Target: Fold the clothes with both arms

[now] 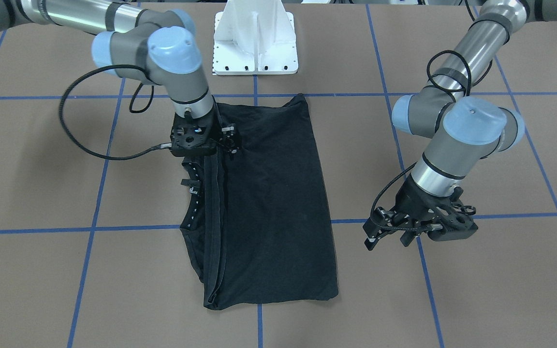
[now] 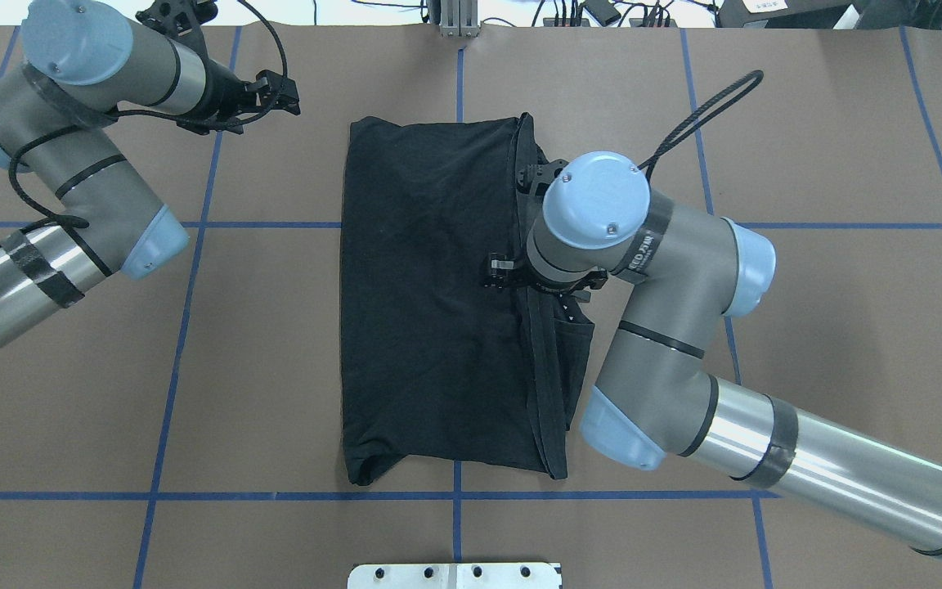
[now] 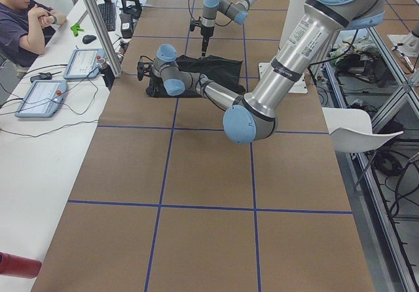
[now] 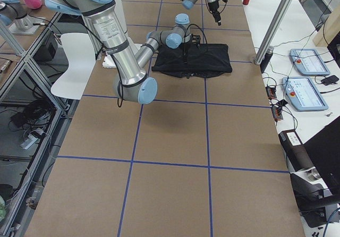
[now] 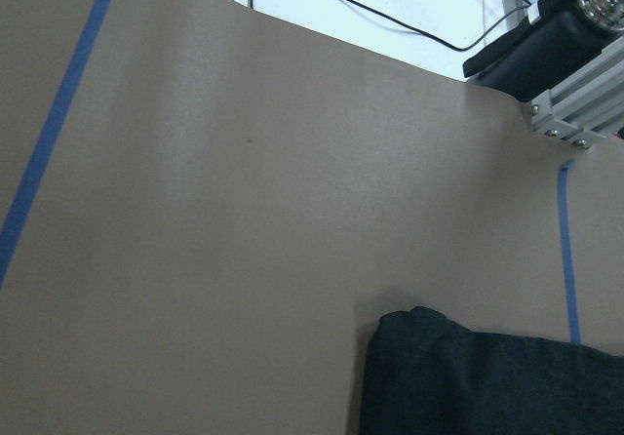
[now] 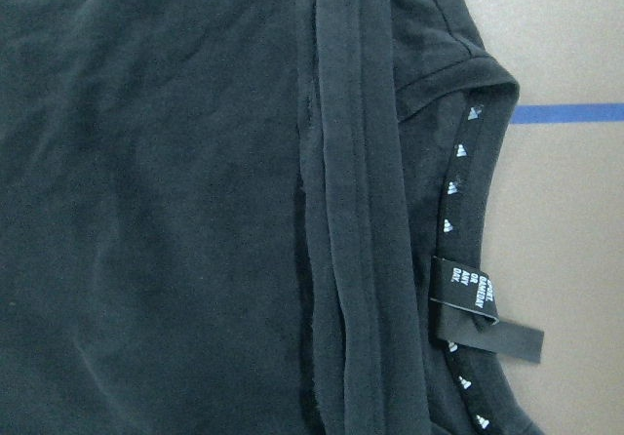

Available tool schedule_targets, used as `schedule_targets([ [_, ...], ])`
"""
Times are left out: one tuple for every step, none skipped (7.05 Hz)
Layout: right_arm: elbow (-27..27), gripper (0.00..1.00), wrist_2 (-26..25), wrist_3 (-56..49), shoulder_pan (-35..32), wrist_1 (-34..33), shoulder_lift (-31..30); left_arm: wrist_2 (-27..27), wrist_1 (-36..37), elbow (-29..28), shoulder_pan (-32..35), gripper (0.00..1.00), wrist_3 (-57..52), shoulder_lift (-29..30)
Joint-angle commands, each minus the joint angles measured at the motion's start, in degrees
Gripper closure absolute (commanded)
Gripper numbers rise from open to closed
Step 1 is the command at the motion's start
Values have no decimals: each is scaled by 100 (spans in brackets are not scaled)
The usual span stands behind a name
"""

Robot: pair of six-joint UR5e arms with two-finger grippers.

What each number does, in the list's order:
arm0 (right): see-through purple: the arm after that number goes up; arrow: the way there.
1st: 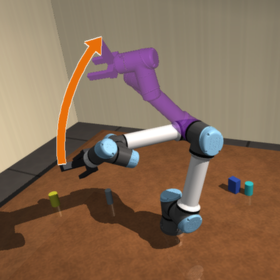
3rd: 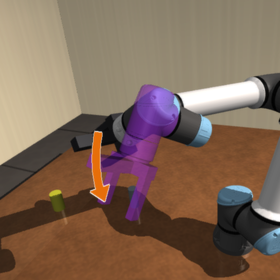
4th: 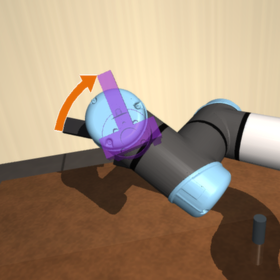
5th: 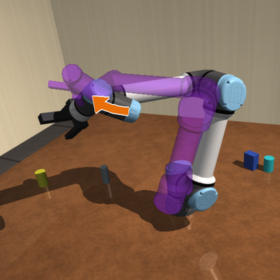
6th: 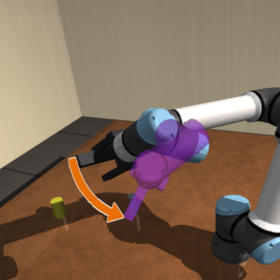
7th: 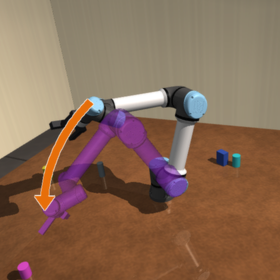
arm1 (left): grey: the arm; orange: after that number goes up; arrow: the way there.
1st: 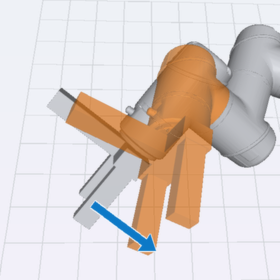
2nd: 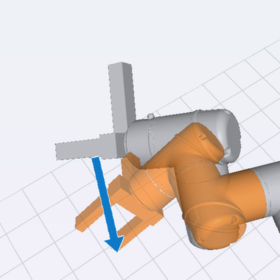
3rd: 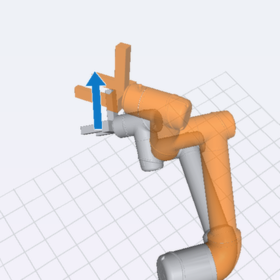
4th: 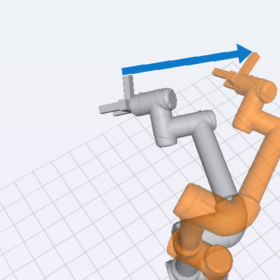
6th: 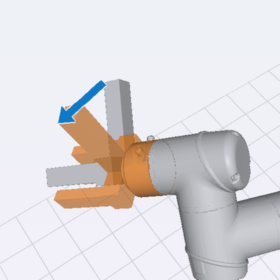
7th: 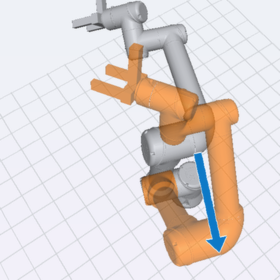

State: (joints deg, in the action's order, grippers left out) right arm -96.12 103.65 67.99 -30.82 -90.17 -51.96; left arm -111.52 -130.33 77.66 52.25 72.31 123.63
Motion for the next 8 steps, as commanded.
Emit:
schedule_targets([
  [408,0,-231,-277,155,-466,292,-10,-10,100,13,0,-24,-129],
  [575,0,-231,-469,155,-466,292,-10,-10,100,13,0,-16,-138],
  [681,0,-231,-575,164,-475,292,-2,-10,100,13,0,-16,-138],
  [778,0,-231,-628,164,-475,292,-2,-10,100,13,0,-16,-147],
  [849,0,-231,-742,172,-484,292,-2,-10,100,5,0,-7,-138],
  [910,0,-231,-778,173,-484,292,7,-10,100,4,0,-7,-138],
  [928,0,-222,-909,129,-492,292,7,-10,100,4,0,-7,-138],
  [928,0,-213,-1015,76,-510,275,7,-10,100,-4,0,-7,-138],
])
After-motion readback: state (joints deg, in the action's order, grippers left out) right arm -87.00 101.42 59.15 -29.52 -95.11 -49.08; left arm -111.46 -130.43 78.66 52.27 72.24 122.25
